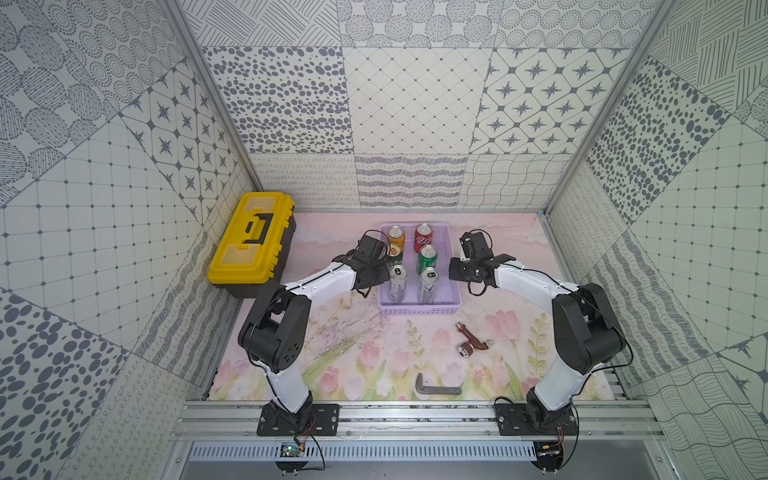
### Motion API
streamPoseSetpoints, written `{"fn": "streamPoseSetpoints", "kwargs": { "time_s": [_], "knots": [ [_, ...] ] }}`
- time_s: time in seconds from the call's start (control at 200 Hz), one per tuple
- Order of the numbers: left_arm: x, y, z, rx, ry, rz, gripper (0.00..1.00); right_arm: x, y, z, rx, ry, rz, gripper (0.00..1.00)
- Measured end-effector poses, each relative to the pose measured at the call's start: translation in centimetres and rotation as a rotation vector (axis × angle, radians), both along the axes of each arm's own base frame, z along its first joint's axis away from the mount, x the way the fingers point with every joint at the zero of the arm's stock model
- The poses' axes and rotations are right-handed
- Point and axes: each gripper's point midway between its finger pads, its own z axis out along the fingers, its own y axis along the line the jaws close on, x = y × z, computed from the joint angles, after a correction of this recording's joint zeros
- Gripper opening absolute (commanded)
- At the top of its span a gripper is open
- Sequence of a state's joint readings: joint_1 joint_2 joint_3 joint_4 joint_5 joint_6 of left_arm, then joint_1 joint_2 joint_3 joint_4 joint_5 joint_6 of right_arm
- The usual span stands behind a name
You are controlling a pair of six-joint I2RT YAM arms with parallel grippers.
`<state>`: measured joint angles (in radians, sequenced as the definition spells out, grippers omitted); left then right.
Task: Take out the drinks from the basket
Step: Move the basket to the center of the board.
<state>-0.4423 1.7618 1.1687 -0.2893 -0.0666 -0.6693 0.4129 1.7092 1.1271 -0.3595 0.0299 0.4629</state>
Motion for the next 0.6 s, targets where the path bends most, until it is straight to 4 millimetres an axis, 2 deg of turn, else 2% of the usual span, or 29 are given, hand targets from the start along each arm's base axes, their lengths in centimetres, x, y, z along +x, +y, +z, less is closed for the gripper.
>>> {"fn": "streamPoseSetpoints", "kwargs": {
  "time_s": [0.41,0.6],
  "knots": [
    [-4.4,0.5,-0.1,0.021,0.028,-0.007,0.00,-5.1,0.8,-0.1,-0.001,0.040,0.005,0.00],
    [-5.8,0.3,-0.2,0.021,0.035,-0.008,0.00,-6.2,0.5,-0.3,-0.005,0.045,-0.002,0.00]
  ]
}}
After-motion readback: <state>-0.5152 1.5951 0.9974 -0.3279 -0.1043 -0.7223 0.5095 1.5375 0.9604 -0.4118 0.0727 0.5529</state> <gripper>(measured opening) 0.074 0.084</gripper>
